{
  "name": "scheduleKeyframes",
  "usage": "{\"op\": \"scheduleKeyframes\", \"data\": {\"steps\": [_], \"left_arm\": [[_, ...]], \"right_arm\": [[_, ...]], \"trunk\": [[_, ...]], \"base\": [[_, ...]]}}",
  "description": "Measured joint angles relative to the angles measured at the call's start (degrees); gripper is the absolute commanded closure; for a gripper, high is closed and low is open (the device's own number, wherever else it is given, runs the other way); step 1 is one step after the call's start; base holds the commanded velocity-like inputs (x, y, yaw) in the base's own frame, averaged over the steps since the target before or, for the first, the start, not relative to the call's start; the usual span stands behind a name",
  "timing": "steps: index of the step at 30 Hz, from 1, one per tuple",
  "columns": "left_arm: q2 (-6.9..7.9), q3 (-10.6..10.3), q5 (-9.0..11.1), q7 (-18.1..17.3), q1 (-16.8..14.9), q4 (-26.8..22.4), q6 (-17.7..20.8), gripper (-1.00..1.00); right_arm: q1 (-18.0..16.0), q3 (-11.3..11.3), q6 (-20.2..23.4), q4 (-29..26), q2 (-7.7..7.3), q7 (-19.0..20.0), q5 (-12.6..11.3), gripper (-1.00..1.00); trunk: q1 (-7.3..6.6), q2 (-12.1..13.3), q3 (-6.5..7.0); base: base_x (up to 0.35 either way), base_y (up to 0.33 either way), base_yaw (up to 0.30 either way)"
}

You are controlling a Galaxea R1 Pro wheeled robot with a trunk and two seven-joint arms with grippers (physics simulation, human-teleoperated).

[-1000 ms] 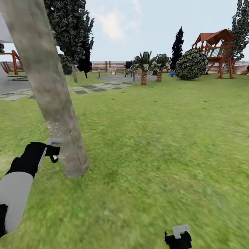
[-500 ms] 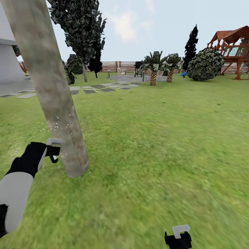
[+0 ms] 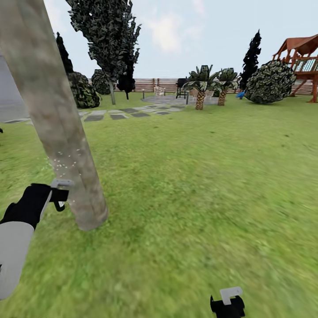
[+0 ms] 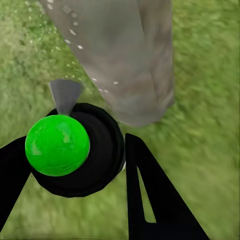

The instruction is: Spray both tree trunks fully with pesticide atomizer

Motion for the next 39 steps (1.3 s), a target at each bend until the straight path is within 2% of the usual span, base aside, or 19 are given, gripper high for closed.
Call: {"op": "scheduleKeyframes", "data": {"steps": [4, 8, 11, 19, 23, 34, 39], "left_arm": [[0.14, 0.06, 0.07, 0.07, 0.13, 0.10, 0.00, 1.00], [0.26, 0.39, -0.02, 0.21, 2.04, 0.05, -0.01, 1.00], [0.04, 0.12, 0.11, 0.90, 4.12, 0.05, -0.15, 1.00], [-0.89, 0.06, 0.40, 0.87, 4.48, 0.25, -0.25, 1.00], [-0.88, 0.00, 0.09, 0.82, 6.26, 0.42, -0.64, 1.00], [-0.69, 0.05, -0.05, 1.02, 7.02, 0.60, -0.71, 1.00], [-0.46, 0.31, -0.02, 0.97, 10.63, 0.82, -0.89, 1.00]], "right_arm": [[0.02, 0.00, 0.00, 0.00, 0.00, 0.00, 0.01, -1.00], [0.02, -0.01, 0.00, -0.01, 0.00, 0.02, 0.01, -1.00], [0.02, -0.03, 0.00, -0.01, 0.00, 0.03, 0.00, -1.00], [0.00, -0.03, 0.00, -0.01, 0.00, 0.03, -0.01, -1.00], [0.01, -0.03, 0.00, -0.01, 0.00, 0.03, -0.01, -1.00], [0.02, -0.01, -0.09, -0.01, 0.00, 0.01, -0.01, -1.00], [0.01, -0.06, -0.09, -0.01, 0.00, 0.03, -0.09, -1.00]], "trunk": [[0.02, 0.00, 0.00], [0.03, 0.00, -0.01], [0.02, 0.00, -0.01], [0.02, 0.00, 0.00], [-0.01, 0.00, 0.00], [0.00, 0.00, 0.00], [0.02, 0.00, -0.01]], "base": [[0.005, -0.266, 0.269], [-0.076, -0.128, 0.255], [-0.007, -0.010, 0.050], [0.003, 0.000, 0.002], [0.266, -0.014, 0.000], [0.233, -0.165, 0.000], [0.027, -0.018, 0.034]]}}
